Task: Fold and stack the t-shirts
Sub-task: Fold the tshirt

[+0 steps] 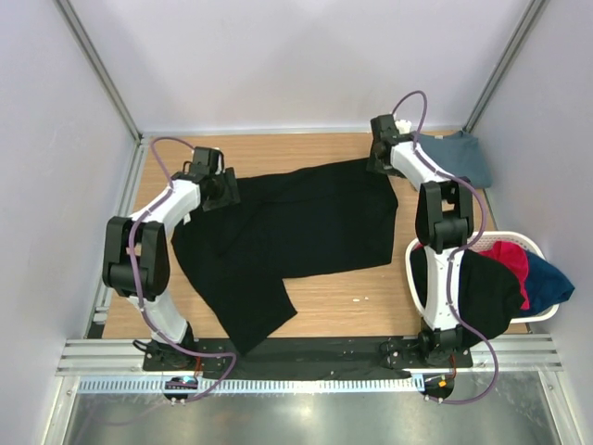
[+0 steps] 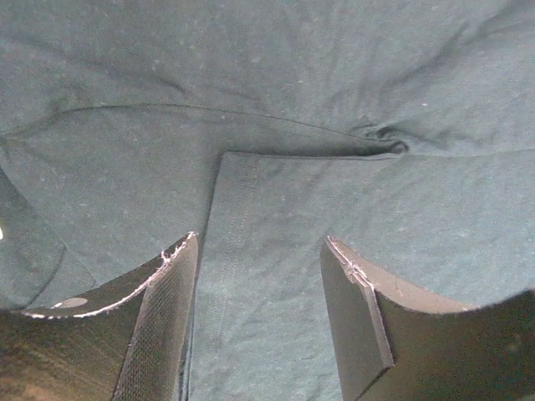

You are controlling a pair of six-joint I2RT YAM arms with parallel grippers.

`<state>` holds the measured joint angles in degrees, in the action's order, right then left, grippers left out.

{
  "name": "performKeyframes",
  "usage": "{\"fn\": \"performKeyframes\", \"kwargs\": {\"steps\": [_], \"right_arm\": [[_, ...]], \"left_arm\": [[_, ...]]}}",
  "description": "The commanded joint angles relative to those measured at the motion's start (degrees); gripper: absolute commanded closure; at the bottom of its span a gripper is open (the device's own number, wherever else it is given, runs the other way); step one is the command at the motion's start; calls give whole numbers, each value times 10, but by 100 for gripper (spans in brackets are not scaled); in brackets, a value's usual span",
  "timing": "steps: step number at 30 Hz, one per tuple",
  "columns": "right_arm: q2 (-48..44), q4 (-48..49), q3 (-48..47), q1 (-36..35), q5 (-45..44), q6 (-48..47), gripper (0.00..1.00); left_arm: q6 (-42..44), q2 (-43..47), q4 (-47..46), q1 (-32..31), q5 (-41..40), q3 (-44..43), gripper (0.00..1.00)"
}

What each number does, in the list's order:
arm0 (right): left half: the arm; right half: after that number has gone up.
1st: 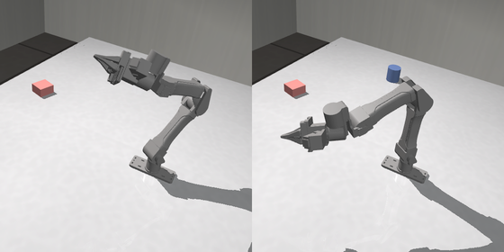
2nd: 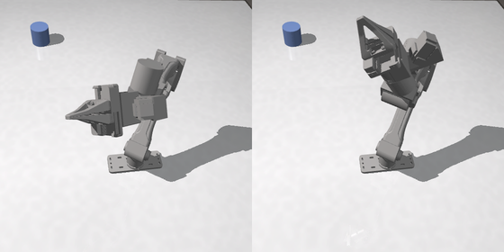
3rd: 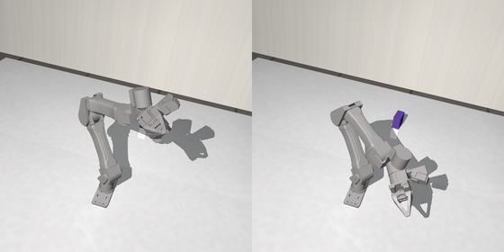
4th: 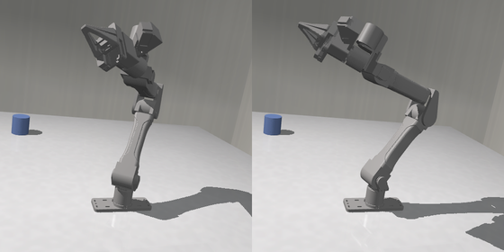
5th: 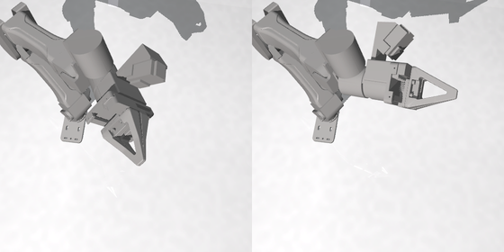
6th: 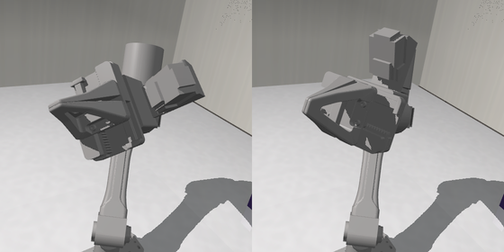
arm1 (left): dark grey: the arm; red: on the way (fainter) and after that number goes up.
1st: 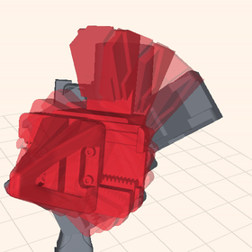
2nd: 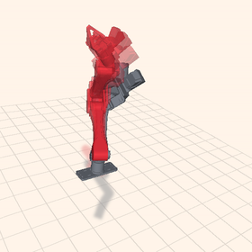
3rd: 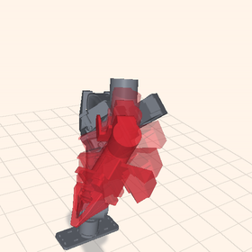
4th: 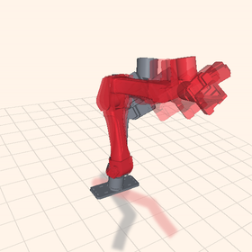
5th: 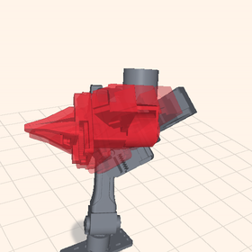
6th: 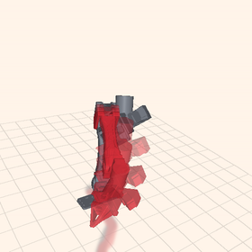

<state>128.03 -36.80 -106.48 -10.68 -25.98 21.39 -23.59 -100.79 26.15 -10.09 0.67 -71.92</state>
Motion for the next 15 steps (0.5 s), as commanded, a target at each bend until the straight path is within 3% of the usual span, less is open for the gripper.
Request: {"fn": "performKeyframes", "kwargs": {"steps": [1, 7, 15], "right_arm": [[-76, 44, -1, -8, -7, 14, 20], [-113, 86, 54, -31, 4, 13, 19], [-139, 140, 151, -37, 24, 45, 18]], "left_arm": [[-5, 52, -36, 2, -2, 19, 37], [-44, 86, -30, 3, -66, 45, 37], [-30, 70, -9, 17, -56, 25, 37]]}}
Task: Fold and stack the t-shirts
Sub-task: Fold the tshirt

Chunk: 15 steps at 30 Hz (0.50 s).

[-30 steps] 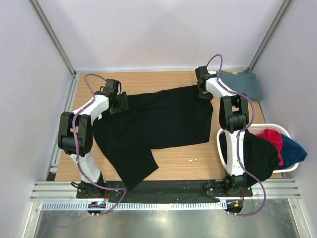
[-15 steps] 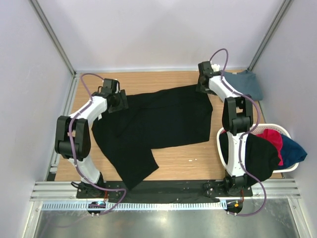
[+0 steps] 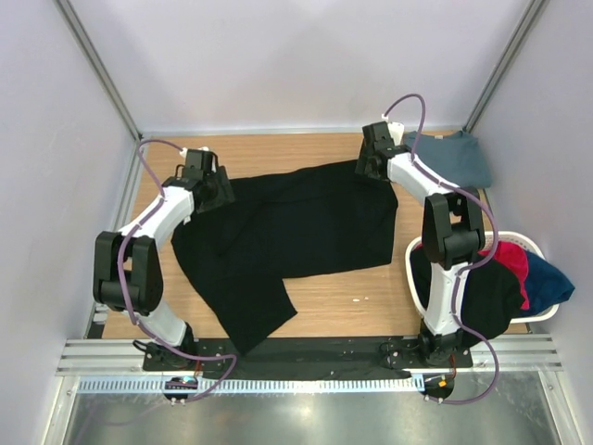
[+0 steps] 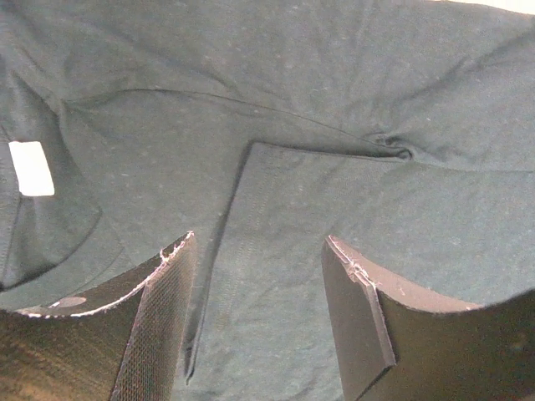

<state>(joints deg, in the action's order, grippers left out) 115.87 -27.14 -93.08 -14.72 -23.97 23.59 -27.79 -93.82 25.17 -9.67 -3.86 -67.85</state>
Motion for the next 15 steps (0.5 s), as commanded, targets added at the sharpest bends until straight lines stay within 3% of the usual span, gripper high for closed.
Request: {"fn": "performKeyframes", "kwargs": {"steps": [1, 7, 15], "right_arm": [[-10, 38, 14, 3, 6, 24, 18], [40, 2, -32, 3, -8, 36, 18], [43, -3, -35, 4, -11, 45, 18]], "left_arm": [[13, -5, 1, 19, -7, -20, 37], [10, -52, -25, 73, 57, -54, 41], [33, -136, -44, 75, 132, -115, 46]]}}
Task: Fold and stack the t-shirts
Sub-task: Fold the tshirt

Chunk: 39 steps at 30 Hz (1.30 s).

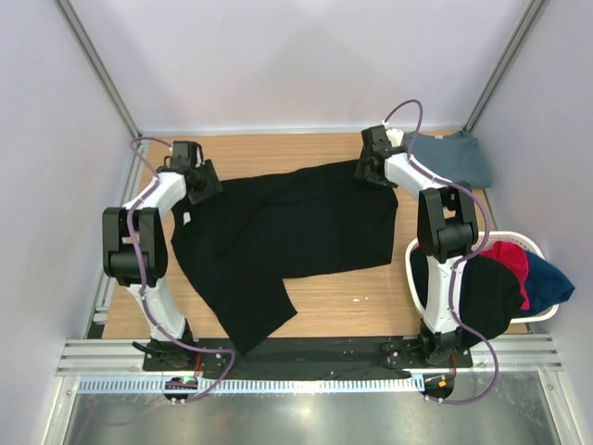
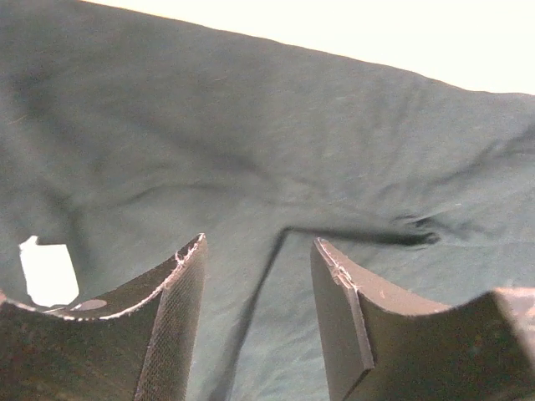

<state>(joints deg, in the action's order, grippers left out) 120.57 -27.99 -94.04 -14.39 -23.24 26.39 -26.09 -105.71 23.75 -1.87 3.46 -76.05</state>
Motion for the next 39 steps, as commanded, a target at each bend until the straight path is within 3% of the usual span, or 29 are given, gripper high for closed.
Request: {"fn": "performKeyframes", "kwargs": {"steps": [1, 13, 25, 31, 37, 39], "right_arm": [[-3, 3, -24, 0, -19, 20, 18], [19, -30, -62, 1, -19, 14, 18], [19, -44, -63, 1, -24, 11, 18], [21, -47, -63, 1, -21, 15, 18], [24, -47, -69, 1, -22, 15, 18], [22, -48, -71, 1, -23, 12, 18]], "left_arm": [[14, -33, -31, -4, 78, -37, 47], [19, -76, -55, -7, 151, -29, 53], [20, -64, -55, -10, 153, 20, 55], [31, -61, -56, -16, 160, 29, 66], [44, -53, -60, -22, 154, 34, 91], [46, -35, -65, -23, 149, 38, 93]]}}
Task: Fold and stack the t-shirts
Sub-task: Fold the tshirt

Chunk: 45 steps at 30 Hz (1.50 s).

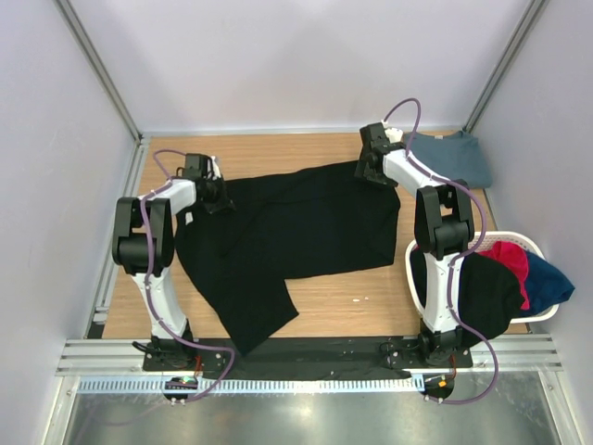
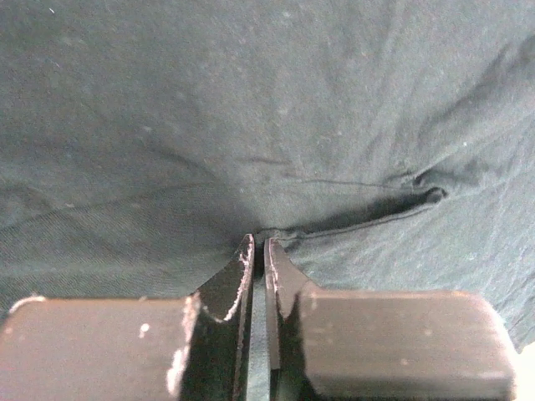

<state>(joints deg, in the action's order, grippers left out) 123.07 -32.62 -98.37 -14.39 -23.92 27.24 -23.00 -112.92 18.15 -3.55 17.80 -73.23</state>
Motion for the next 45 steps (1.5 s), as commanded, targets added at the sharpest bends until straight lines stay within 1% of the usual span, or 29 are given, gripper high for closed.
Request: {"fn": "performKeyframes", "kwargs": {"steps": [1, 6, 10, 13, 17, 19, 20, 21, 23, 27, 28, 30, 31, 33, 35, 36, 38, 39, 40, 41, 42, 44, 45], "right_arm": [[-3, -2, -28, 1, -17, 4, 18], [-3, -2, -30, 1, -13, -1, 18], [-3, -5, -32, 1, -14, 1, 18], [-3, -7, -33, 0, -14, 4, 18], [-5, -5, -36, 1, -7, 6, 18], [-5, -3, -38, 1, -2, 6, 18], [-5, -2, -37, 1, 2, 7, 18], [-5, -2, -37, 2, 3, 7, 18], [-8, -2, -29, 1, 7, 10, 18], [-18, 21, -17, 1, 15, 0, 18], [-20, 23, -17, 1, 16, -1, 18], [-22, 30, -17, 1, 26, -6, 18], [-22, 32, -17, 1, 28, -8, 18], [-24, 33, -17, 1, 34, -11, 18], [-24, 32, -15, 1, 39, -13, 18], [-26, 30, -13, 1, 42, -16, 18], [-28, 30, -12, 1, 54, -24, 18], [-29, 29, -11, 1, 69, -27, 18], [-31, 29, -11, 0, 77, -36, 18], [-34, 26, -10, -1, 83, -40, 18], [-36, 24, -9, -3, 89, -46, 18], [-41, 17, -10, -12, 94, -67, 18], [-47, 15, -9, -18, 95, -77, 18]], "left_arm": [[20, 45, -16, -8, 6, 19, 94], [25, 81, -22, -18, 14, 36, 100], [30, 118, -22, -44, 0, 53, 100], [15, 148, -21, -71, -7, 65, 100], [-24, 190, -21, -110, -55, 95, 100], [-48, 211, -22, -140, -74, 115, 100], [-54, 215, -21, -152, -98, 121, 100], [-65, 219, -21, -174, -108, 131, 100], [-76, 224, -22, -198, -130, 139, 100], [-107, 211, -24, -260, -174, 141, 100], [-112, 206, -24, -269, -174, 135, 100], [-111, 191, -17, -297, -198, 125, 100], [-102, 183, -11, -304, -203, 108, 100], [-98, 161, 14, -319, -212, 90, 98], [-94, 148, 30, -321, -217, 71, 89], [-94, 143, 46, -321, -222, 65, 72], [-92, 146, 63, -321, -252, 55, 60], [-93, 151, 74, -321, -266, 53, 41], [-97, 165, 82, -320, -280, 49, 34], [-102, 173, 94, -317, -309, 46, 30], [-118, 181, 121, -314, -320, 35, 25], [-143, 212, 145, -295, -344, 30, 22], [-174, 223, 154, -285, -345, 39, 21]]}}
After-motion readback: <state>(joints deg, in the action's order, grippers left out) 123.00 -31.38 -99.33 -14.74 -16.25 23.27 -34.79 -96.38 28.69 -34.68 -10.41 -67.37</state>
